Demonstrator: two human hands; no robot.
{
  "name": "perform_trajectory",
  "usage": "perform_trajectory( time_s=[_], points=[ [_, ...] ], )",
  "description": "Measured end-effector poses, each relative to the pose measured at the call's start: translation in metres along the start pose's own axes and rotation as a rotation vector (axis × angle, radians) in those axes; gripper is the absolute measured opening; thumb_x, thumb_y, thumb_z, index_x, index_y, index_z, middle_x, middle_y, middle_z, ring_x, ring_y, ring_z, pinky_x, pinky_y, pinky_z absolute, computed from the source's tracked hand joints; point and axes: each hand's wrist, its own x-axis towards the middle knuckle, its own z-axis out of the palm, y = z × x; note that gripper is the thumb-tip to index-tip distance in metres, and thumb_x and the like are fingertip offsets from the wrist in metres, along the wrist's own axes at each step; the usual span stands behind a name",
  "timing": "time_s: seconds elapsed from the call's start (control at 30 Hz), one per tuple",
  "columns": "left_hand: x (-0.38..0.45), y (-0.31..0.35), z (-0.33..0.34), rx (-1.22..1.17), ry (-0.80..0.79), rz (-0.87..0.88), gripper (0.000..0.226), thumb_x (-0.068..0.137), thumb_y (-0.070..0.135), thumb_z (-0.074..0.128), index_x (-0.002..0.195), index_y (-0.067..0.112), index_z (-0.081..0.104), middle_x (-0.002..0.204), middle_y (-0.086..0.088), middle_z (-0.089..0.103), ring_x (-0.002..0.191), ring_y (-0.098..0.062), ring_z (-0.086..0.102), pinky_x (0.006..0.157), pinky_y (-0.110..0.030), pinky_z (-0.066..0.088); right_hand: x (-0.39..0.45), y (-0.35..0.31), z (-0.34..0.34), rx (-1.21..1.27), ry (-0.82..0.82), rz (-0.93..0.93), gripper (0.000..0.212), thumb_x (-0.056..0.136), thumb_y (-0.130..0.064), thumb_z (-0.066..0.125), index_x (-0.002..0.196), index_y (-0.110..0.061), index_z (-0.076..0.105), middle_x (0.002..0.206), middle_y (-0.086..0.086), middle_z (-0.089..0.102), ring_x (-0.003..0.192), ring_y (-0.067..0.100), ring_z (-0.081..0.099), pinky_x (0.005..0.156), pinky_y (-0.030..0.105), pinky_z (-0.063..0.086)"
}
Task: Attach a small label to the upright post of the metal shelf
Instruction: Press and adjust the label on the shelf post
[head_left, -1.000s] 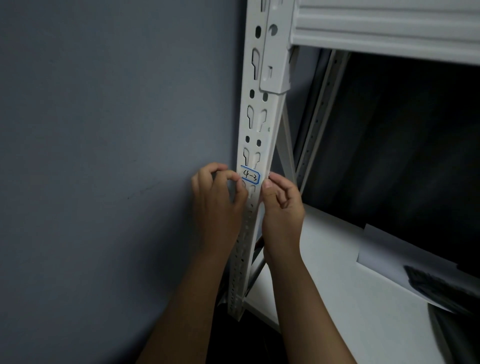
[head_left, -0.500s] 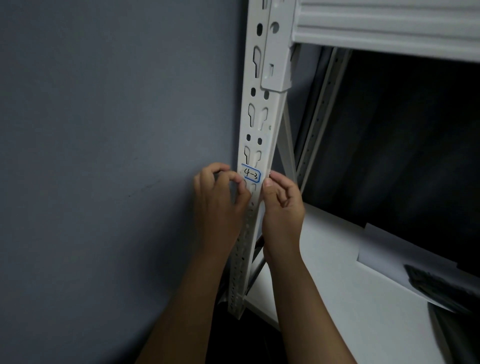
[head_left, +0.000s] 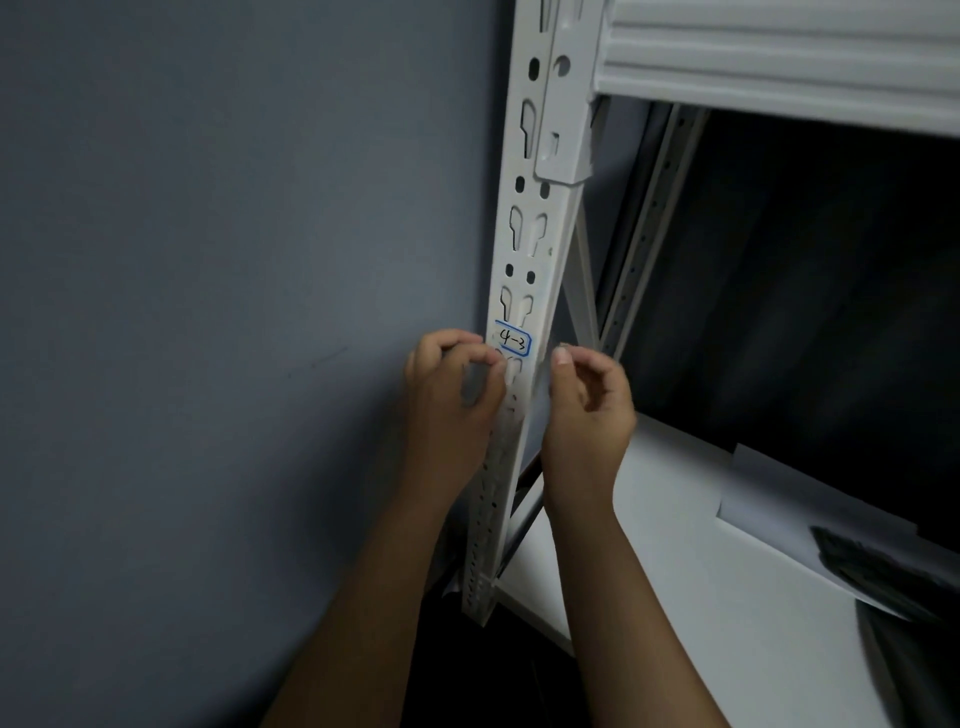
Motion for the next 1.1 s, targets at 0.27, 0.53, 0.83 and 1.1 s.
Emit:
perform_trajectory(
  time_s=[0.27, 0.53, 0.83, 1.1],
  points=[
    [-0.006, 0.026, -0.019, -0.321, -0.154, -0.104, 0.012, 0.089, 0.008, 0.06, 0.083, 0.019, 0.06, 0.115, 0.002, 0.049, 0.099, 0.0, 0.054, 0.074, -0.007, 0.043, -0.007, -0.014, -0.008, -0.097, -0.133, -0.029, 0.011, 0.091, -0.01, 0.06, 0.09, -0.014, 0.069, 0.09, -0.003, 0.07, 0.087, 0.002, 0.065, 0.08, 0.023, 0.056],
    [-0.004, 0.026, -0.022, -0.32, -0.171, -0.049, 0.023, 0.09, 0.006, 0.058, 0.08, 0.026, 0.058, 0.111, 0.01, 0.048, 0.102, 0.007, 0.051, 0.077, -0.007, 0.044, -0.007, -0.013, -0.008, -0.034, -0.267, 0.096, 0.015, 0.092, -0.011, 0.057, 0.091, -0.016, 0.071, 0.08, -0.011, 0.072, 0.078, 0.004, 0.066, 0.075, 0.023, 0.055],
    [-0.003, 0.029, -0.024, -0.337, -0.143, -0.047, 0.021, 0.09, 0.004, 0.057, 0.08, 0.023, 0.059, 0.109, 0.007, 0.049, 0.098, 0.013, 0.051, 0.074, -0.005, 0.043, -0.008, -0.015, -0.007, 0.03, -0.278, 0.131, 0.012, 0.088, -0.009, 0.062, 0.096, -0.007, 0.071, 0.085, -0.003, 0.074, 0.082, 0.009, 0.067, 0.08, 0.025, 0.055],
    [-0.003, 0.03, -0.026, -0.32, -0.125, -0.083, 0.015, 0.091, 0.008, 0.057, 0.082, 0.02, 0.06, 0.11, 0.003, 0.051, 0.095, 0.013, 0.052, 0.071, -0.005, 0.043, -0.01, -0.015, -0.007, -0.014, -0.263, 0.097, 0.009, 0.088, -0.009, 0.063, 0.091, -0.01, 0.071, 0.078, -0.006, 0.072, 0.076, 0.005, 0.064, 0.075, 0.021, 0.054]
  ],
)
